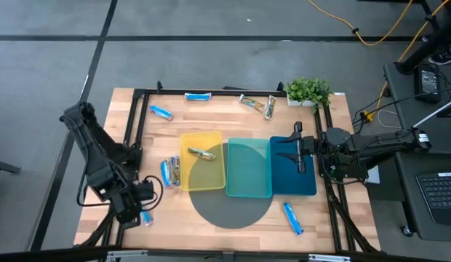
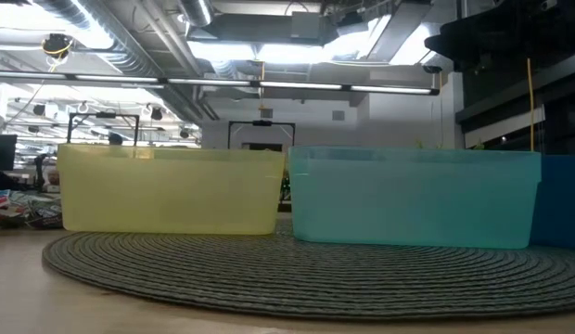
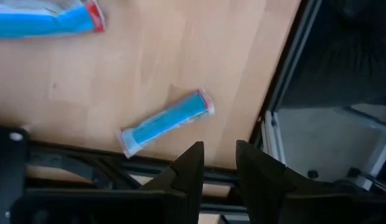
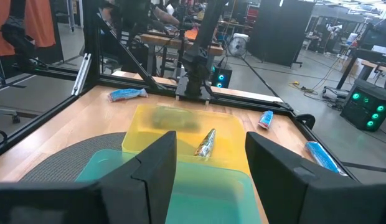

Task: Pick and place Granola Bars by type
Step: Put the red granola bar into the green bin

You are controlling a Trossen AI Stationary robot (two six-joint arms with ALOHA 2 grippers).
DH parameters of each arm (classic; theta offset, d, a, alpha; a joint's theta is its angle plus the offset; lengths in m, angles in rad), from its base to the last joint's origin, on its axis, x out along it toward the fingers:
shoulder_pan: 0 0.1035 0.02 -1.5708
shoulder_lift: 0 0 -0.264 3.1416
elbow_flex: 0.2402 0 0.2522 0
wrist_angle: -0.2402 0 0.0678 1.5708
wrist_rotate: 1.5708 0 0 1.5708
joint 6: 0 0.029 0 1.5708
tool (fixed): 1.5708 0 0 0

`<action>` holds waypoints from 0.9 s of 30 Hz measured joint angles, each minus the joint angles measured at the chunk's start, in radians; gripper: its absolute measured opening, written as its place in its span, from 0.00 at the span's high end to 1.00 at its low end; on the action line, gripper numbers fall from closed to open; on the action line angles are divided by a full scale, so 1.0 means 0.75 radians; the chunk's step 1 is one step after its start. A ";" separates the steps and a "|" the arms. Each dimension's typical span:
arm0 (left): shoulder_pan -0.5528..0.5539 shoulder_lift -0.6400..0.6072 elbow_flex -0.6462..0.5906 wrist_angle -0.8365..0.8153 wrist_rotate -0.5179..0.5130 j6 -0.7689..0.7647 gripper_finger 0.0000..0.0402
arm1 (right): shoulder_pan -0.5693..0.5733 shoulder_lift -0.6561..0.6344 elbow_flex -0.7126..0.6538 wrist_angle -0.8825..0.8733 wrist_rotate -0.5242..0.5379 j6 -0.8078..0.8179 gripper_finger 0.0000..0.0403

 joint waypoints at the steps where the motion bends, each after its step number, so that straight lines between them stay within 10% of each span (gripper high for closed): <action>1: -0.012 0.000 -0.017 0.017 -0.001 -0.006 0.79 | 0.000 0.000 0.000 0.000 0.000 0.000 0.52; 18: -0.111 0.099 -0.323 0.286 0.078 0.018 0.78 | 0.000 0.000 0.000 0.000 0.001 0.000 0.52; 27: -0.124 0.309 -0.334 0.325 0.228 0.054 0.59 | 0.000 -0.001 0.000 0.000 0.001 0.001 0.52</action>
